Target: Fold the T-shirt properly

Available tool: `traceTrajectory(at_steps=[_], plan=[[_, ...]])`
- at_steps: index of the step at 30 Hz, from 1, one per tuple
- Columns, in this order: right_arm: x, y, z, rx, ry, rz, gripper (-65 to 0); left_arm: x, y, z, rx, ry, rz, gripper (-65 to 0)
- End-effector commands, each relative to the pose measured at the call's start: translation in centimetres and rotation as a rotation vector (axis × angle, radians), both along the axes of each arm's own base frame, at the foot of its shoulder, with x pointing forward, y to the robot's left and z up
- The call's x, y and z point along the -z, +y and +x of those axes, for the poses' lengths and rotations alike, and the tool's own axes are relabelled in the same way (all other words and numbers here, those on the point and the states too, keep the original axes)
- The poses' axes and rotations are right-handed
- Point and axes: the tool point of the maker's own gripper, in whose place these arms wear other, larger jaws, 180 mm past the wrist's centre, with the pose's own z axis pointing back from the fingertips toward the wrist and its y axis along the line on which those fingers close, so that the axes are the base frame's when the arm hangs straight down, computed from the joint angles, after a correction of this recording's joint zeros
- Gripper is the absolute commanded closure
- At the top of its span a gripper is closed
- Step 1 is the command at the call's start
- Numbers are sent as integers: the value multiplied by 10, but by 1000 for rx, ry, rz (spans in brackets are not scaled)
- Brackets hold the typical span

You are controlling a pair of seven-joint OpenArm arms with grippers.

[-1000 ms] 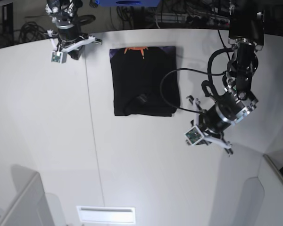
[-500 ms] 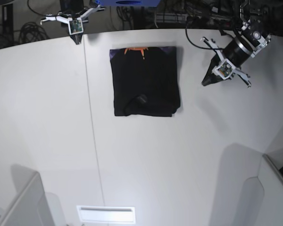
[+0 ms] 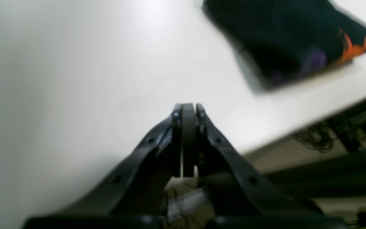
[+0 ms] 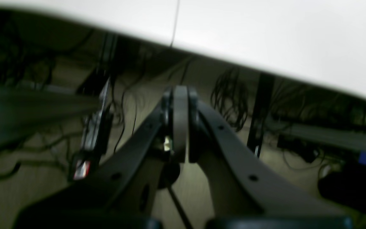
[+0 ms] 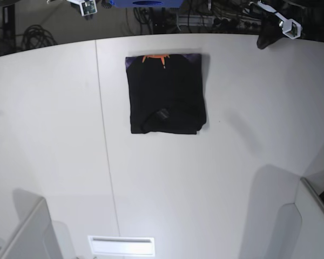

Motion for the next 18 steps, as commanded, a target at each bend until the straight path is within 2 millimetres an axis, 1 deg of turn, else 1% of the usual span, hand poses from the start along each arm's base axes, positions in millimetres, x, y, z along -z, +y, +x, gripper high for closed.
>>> traceTrajectory(at_steps=[1, 3, 5, 6, 8, 11, 15, 17, 18], plan=[[-2, 6, -9, -7, 21, 14, 0, -5, 6, -2, -24, -26, -24, 0], [5, 20, -28, -22, 100, 40, 0, 6, 16, -14, -61, 6, -27, 0], [17, 32, -51, -65, 199, 60, 0, 16, 23, -34, -85, 61, -25, 0], [24, 40, -65, -92, 247, 69, 0, 18, 24, -41, -88, 81, -24, 0], [35, 53, -83, -142, 311, 82, 0, 21, 25, -55, -93, 118, -21, 0], [51, 66, -110, -201, 388, 88, 0, 29, 31, -76, -113, 180, -16, 0], [63, 75, -136, -251, 454, 89, 0, 43, 40, -104, -153, 261, -8, 0], [68, 74, -142, -265, 469, 81, 0, 55, 50, -121, -189, 312, -1, 0], [73, 72, -144, -261, 482, 79, 0, 60, 54, -126, -206, 330, 2, 0]])
